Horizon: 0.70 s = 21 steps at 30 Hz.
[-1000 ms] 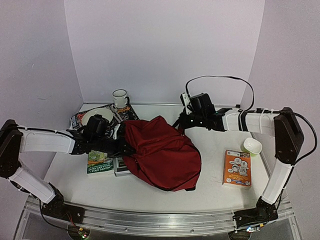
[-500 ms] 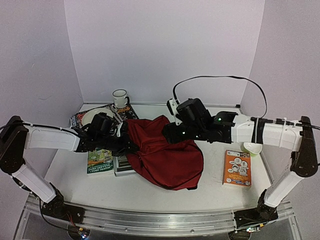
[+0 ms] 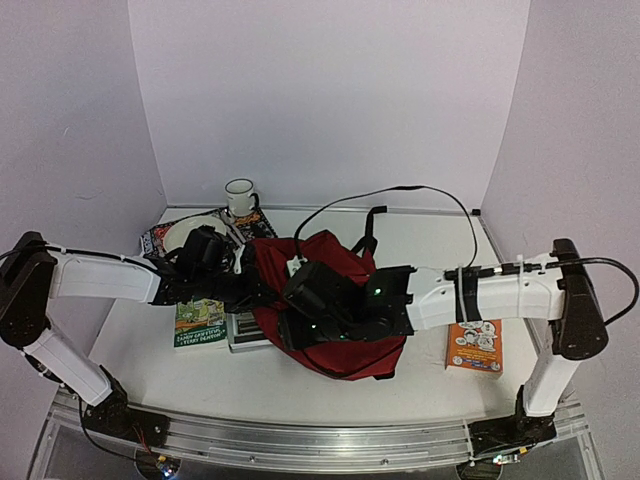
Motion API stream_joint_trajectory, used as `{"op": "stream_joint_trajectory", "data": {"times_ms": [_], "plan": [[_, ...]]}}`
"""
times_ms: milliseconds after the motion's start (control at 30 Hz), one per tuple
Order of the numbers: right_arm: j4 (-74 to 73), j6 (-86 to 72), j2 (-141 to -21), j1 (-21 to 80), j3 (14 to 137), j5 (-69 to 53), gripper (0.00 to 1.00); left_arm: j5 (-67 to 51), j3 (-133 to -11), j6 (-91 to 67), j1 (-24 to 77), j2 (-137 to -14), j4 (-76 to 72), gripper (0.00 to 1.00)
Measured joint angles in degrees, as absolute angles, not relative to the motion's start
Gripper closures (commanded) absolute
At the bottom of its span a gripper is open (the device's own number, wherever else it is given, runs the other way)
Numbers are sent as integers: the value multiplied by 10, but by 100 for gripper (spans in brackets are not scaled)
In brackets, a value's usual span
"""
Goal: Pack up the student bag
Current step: Grab the largest pocket of the student bag.
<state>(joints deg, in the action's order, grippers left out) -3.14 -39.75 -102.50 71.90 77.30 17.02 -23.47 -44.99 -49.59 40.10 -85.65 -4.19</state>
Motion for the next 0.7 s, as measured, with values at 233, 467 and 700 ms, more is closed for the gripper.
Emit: {"op": "stream_joint_trajectory", "data": {"times_ms": [233,467,700], "plan": [[-54,-456,-1076,742,825,186,57,-233,-450,-498,403,-856,-42,100],[-63,-475,-1104,739,853,190,69,-232,-450,-499,404,-856,-42,100],[-72,-483,-1121,739,868,190,71,-232,-450,-500,406,-856,-46,100]]}}
